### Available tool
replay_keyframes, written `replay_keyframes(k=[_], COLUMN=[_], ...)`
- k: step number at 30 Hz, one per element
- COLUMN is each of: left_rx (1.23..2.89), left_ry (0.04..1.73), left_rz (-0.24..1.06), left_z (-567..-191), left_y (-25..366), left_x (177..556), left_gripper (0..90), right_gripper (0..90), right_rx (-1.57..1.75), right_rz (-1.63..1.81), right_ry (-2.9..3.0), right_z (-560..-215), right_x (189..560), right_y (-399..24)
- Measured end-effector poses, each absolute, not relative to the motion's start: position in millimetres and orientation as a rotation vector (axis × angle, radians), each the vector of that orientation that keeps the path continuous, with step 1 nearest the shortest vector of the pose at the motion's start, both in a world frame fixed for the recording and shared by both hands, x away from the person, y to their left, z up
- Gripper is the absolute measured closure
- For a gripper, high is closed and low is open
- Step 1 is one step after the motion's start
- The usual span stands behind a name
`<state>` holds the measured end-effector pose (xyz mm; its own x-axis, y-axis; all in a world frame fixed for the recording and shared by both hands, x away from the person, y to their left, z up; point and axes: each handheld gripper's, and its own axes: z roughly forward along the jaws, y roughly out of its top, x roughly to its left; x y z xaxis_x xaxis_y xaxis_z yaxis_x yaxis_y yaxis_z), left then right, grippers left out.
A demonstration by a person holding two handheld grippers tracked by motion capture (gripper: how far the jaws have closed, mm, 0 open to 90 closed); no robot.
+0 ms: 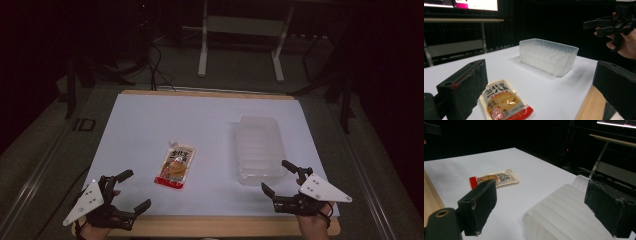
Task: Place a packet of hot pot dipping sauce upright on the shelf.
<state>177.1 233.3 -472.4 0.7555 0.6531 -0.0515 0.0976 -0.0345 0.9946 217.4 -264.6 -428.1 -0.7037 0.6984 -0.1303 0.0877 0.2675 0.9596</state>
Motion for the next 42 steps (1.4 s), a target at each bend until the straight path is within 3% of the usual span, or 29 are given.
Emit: replay_keyframes(k=[16, 42], left_rx=[1.699, 1.709], left_ry=[0.671, 0.676], left_rz=[0.433, 0.385], left_z=[-476.9, -474.7], left_y=[230.2, 228.5], left_x=[182.5, 222.5], left_gripper=[0.0, 0.0], right_gripper=[10.3, 10.3], right_rx=[0.656, 0.590], right_rz=[1.546, 1.528], right_ry=[2.010, 2.067], right_z=[-425.0, -426.2], right_x=[209.6, 206.7], right_y=[-252.8, -247.5])
